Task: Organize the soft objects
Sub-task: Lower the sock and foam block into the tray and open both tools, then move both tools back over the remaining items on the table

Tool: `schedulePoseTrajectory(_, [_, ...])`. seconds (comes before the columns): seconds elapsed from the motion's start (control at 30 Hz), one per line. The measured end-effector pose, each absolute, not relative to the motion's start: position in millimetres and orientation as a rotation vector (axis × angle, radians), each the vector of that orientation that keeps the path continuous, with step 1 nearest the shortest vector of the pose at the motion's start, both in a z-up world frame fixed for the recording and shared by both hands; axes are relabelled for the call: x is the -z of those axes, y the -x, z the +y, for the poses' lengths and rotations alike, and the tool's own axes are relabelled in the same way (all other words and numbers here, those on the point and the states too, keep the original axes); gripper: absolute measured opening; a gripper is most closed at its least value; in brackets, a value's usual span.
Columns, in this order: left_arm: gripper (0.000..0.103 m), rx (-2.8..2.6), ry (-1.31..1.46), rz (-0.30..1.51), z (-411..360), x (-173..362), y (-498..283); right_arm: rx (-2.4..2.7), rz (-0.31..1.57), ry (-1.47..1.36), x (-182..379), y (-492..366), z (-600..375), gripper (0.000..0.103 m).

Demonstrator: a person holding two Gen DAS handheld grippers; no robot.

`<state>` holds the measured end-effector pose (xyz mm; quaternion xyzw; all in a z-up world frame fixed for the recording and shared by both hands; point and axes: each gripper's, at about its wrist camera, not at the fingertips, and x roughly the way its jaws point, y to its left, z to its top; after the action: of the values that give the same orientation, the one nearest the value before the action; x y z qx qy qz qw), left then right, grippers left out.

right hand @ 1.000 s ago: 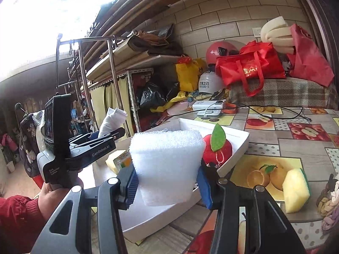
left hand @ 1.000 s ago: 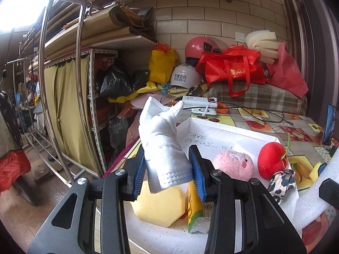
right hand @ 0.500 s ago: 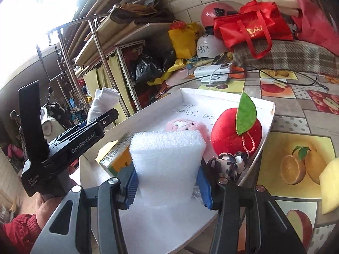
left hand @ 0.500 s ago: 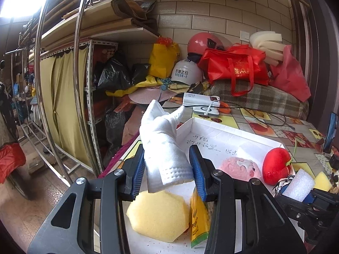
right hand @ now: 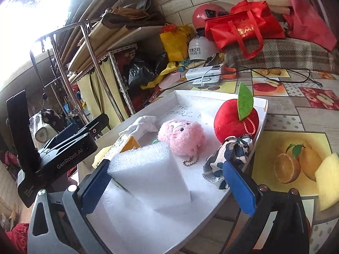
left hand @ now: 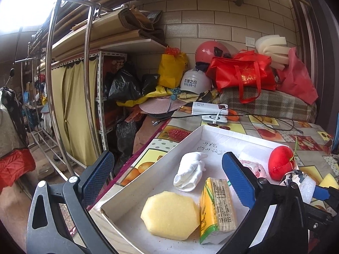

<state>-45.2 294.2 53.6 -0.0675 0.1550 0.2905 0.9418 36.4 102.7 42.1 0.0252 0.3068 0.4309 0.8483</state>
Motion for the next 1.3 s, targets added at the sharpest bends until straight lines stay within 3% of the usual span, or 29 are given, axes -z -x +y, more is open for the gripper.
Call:
schedulePoseTrajectory(0.27, [0.103,-0.645,0.127,0.288,282.2,-54.0,56.9,-0.878,0.497,-0.07,-55.3,-18.2,89.2,0.103])
schedulePoseTrajectory(0.63, [0.103,-0.601,0.138,0.31,248.3,-53.0,62.7,-0.857,0.295,0.15,-66.1,25.7,80.8,0.103])
schedulePoseTrajectory(1.3, [0.103,-0.082,0.041,0.472,81.2,-54.3,8.5,-0.572,0.434,0.115,-64.2,-23.6,-113.9,0.103])
